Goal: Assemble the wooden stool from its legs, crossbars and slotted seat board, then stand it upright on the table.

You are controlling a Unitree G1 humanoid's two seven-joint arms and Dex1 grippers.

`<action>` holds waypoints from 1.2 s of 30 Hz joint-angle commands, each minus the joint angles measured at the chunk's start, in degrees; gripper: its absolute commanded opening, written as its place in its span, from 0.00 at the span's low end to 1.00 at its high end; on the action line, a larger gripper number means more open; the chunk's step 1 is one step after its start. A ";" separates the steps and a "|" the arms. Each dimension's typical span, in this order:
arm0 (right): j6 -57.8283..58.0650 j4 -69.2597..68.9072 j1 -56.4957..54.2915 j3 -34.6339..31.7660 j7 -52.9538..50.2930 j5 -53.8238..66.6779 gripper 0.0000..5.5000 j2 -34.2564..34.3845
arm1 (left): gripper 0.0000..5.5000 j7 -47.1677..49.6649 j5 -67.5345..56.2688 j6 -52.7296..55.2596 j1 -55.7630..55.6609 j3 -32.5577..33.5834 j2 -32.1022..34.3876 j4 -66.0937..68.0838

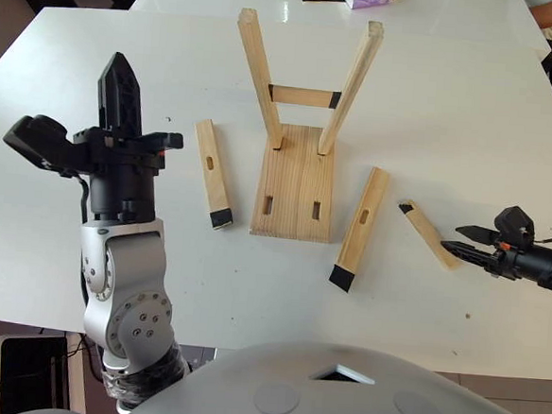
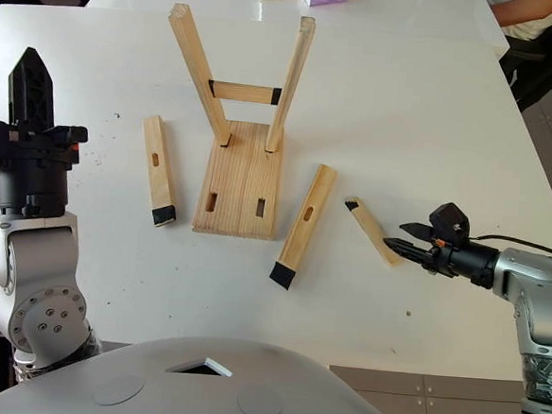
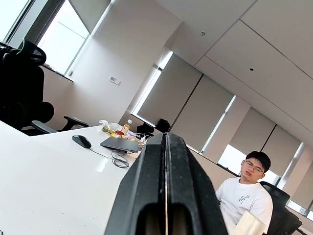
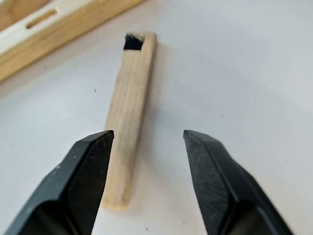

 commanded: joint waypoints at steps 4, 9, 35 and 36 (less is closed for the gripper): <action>-3.02 2.11 1.95 1.86 3.21 -0.26 0.48 -1.77 | 0.00 -0.58 1.13 -2.60 2.10 -1.49 0.49 2.45; -4.83 3.09 4.04 2.71 5.32 0.17 0.48 -1.87 | 0.00 -1.15 0.77 -3.52 2.35 -1.67 1.13 4.05; -14.77 0.86 17.51 2.02 6.65 2.04 0.48 1.73 | 0.00 -2.99 -0.15 -5.47 2.59 -1.67 2.19 8.03; -16.42 -0.13 19.37 1.58 5.94 1.62 0.48 2.14 | 0.00 -3.03 -0.15 -5.49 2.53 -1.75 2.23 8.16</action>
